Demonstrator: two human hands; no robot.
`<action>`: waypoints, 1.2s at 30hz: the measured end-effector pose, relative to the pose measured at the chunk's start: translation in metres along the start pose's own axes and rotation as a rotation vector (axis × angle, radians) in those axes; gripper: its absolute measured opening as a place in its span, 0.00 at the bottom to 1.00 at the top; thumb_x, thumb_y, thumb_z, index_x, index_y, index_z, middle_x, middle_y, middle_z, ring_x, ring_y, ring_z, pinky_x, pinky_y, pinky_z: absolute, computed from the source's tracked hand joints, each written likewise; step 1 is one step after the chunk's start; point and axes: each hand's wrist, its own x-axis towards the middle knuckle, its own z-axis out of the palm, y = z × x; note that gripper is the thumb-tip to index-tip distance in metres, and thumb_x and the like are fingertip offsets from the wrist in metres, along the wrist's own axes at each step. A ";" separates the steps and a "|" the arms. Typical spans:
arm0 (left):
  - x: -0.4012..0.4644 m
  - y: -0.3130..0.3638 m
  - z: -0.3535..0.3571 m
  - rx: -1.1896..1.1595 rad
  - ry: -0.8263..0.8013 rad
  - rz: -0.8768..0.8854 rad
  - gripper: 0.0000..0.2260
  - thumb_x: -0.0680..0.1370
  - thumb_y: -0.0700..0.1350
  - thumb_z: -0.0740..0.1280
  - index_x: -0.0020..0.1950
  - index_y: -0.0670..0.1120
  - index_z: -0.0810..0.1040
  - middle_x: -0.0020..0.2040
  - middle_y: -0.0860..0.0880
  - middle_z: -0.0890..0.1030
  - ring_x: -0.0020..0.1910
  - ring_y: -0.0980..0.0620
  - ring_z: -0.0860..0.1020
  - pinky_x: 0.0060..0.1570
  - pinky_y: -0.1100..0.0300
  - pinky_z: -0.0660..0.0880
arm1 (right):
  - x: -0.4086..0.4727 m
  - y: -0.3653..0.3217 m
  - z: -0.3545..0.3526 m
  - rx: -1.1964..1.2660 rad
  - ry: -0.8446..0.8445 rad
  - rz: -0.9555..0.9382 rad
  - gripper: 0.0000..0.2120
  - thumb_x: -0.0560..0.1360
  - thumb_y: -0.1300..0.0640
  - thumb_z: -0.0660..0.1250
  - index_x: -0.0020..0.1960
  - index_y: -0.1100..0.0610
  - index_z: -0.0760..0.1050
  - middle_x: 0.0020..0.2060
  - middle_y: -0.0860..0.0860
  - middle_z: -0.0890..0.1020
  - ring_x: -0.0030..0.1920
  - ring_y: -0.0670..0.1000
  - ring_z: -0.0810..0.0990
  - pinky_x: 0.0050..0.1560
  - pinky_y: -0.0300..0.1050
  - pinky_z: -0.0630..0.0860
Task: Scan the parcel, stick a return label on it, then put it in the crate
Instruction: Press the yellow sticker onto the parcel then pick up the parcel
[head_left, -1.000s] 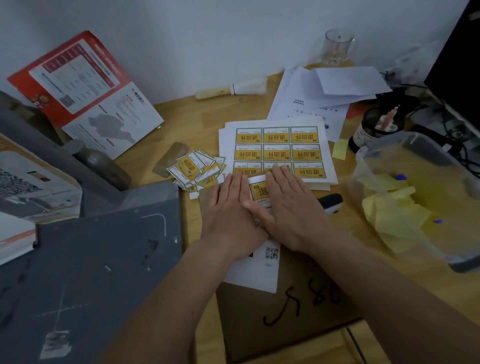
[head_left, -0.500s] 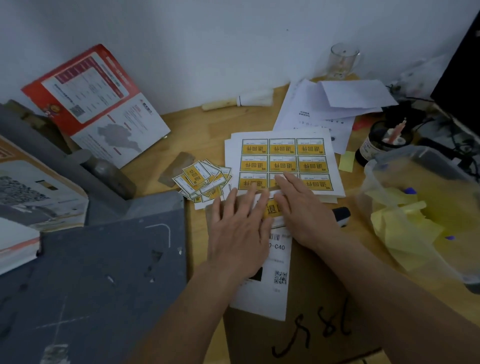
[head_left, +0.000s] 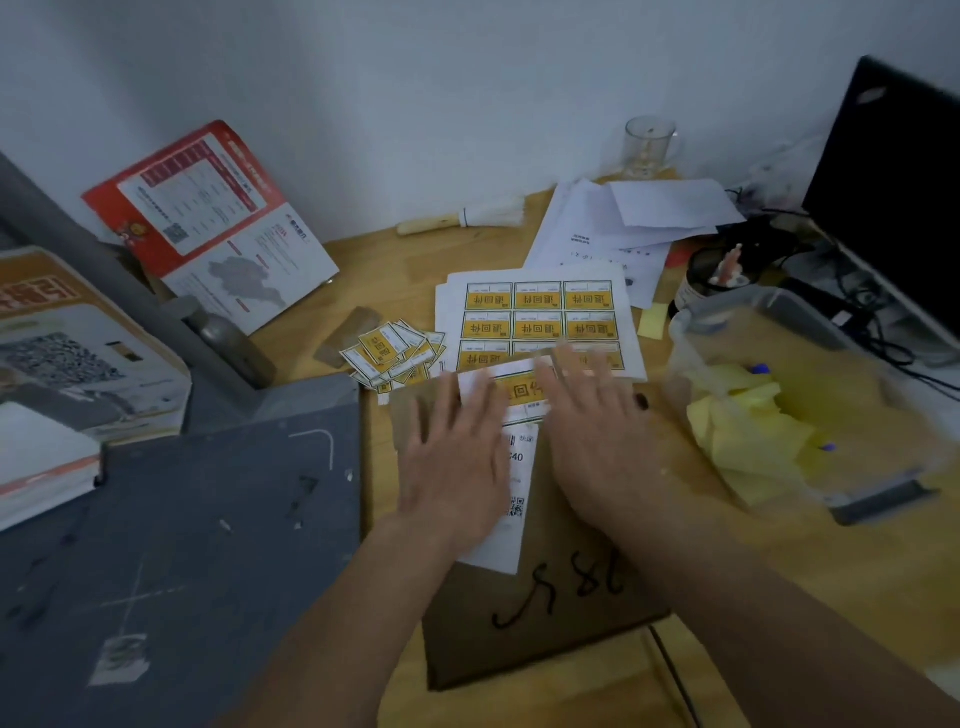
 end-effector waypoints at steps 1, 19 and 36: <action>-0.010 0.004 0.001 0.014 -0.007 0.071 0.25 0.79 0.57 0.34 0.76 0.57 0.35 0.80 0.56 0.39 0.78 0.48 0.34 0.76 0.41 0.39 | -0.009 -0.003 0.002 0.000 -0.034 -0.069 0.27 0.79 0.50 0.41 0.78 0.50 0.46 0.79 0.49 0.48 0.78 0.55 0.42 0.75 0.56 0.51; -0.108 -0.017 0.006 -1.321 -0.140 -0.726 0.29 0.73 0.69 0.60 0.69 0.56 0.74 0.65 0.49 0.79 0.61 0.46 0.77 0.64 0.44 0.73 | -0.091 -0.004 -0.031 0.959 -0.263 0.601 0.26 0.81 0.46 0.53 0.75 0.56 0.61 0.72 0.54 0.68 0.71 0.57 0.66 0.68 0.52 0.65; -0.163 0.049 -0.099 -1.485 0.002 -0.390 0.19 0.73 0.64 0.66 0.57 0.54 0.83 0.51 0.49 0.87 0.51 0.46 0.84 0.53 0.48 0.80 | -0.172 0.016 -0.136 1.469 0.232 0.554 0.13 0.74 0.40 0.63 0.49 0.47 0.77 0.51 0.51 0.82 0.51 0.52 0.82 0.53 0.54 0.79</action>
